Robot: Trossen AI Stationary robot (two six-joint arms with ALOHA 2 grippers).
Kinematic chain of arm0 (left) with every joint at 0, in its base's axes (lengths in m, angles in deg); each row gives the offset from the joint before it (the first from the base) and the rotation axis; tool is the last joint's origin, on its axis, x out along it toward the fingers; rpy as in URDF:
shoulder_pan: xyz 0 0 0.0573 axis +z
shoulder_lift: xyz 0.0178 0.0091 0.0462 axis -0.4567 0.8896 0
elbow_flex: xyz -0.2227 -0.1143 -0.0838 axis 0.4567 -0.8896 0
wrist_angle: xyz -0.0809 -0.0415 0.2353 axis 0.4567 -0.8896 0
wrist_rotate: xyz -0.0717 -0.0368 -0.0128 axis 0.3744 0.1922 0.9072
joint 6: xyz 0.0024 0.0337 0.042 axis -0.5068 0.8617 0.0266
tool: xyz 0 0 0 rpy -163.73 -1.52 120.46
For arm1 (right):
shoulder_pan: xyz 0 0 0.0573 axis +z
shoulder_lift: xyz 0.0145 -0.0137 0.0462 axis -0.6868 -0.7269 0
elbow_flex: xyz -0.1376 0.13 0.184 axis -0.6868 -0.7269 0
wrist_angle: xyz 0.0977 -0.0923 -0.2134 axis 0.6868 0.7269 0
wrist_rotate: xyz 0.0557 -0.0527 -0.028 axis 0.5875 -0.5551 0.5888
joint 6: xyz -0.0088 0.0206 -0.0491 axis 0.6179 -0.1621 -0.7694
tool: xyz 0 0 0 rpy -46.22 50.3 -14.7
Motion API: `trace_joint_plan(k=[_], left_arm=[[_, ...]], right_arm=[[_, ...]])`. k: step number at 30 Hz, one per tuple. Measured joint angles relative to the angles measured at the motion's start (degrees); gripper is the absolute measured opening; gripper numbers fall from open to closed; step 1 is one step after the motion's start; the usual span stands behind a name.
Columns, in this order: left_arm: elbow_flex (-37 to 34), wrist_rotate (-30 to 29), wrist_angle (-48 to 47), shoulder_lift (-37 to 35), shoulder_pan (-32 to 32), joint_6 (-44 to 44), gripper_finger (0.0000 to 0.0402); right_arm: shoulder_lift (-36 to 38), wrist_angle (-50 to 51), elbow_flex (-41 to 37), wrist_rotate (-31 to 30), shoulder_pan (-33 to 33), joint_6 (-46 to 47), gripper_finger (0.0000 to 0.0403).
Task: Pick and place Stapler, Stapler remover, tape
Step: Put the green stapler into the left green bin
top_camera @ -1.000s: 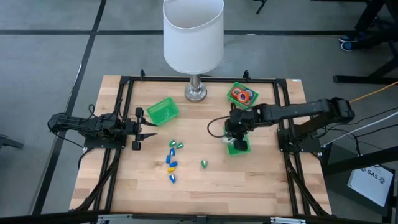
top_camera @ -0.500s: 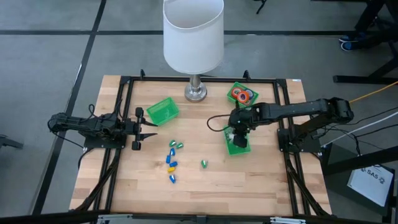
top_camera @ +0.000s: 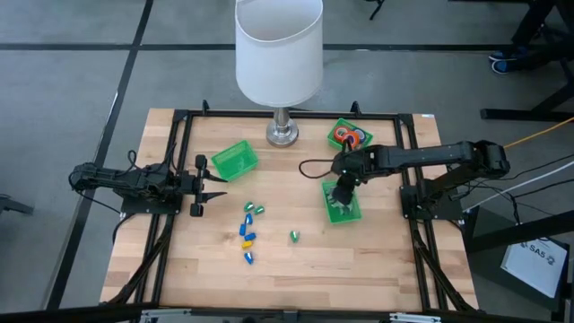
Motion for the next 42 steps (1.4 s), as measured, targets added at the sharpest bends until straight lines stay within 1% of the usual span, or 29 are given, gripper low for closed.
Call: trace_joint_plan(k=[6, 10, 14, 19, 23, 28, 32, 35, 39, 42], left_arm=[[0.01, 0.00, 0.02, 0.00, -0.02, 0.01, 0.0157], [0.01, -0.01, 0.00, 0.00, 0.00, 0.01, 0.0157], [0.01, -0.02, 0.00, 0.00, 0.00, -0.01, 0.0157], [-0.01, -0.02, 0.00, 0.00, -0.02, 0.01, 0.0157], [0.01, -0.02, 0.00, 0.00, -0.01, 0.01, 0.0157], [-0.01, -0.02, 0.00, 0.00, -0.02, 0.01, 0.0157], [-0.01, -0.02, 0.00, 0.00, -0.02, 0.01, 0.0157], [-0.01, -0.02, 0.01, 0.00, -0.02, 0.00, 0.0157], [-0.01, -0.02, 0.02, 0.00, 0.00, 0.01, 0.0157], [0.00, -0.02, 0.01, 0.00, 0.00, 0.01, 0.0157]], right_arm=[[0.00, -2.93, 0.00, 0.17, 0.01, 5.04, 0.0180], [0.00, -6.38, 0.00, 0.22, 0.11, 6.10, 0.0199], [-0.02, -10.36, 0.00, 0.22, 0.58, 6.10, 0.0201], [-0.05, -17.50, 0.00, 0.21, 1.64, 6.11, 0.0194], [-1.90, -20.18, 1.20, 0.20, 3.35, 6.10, 0.0193], [-7.33, -20.81, 7.01, 0.20, 5.68, 4.51, 0.0192], [-13.03, -20.14, 13.80, 0.24, 7.60, 2.47, 0.0192], [-17.16, -19.57, 19.24, 2.05, 9.67, 1.85, 0.0192], [-22.21, -16.83, 26.51, 5.18, 13.31, 5.40, 0.0192], [-25.50, -13.28, 31.35, 5.42, 16.12, 9.23, 0.0192]])
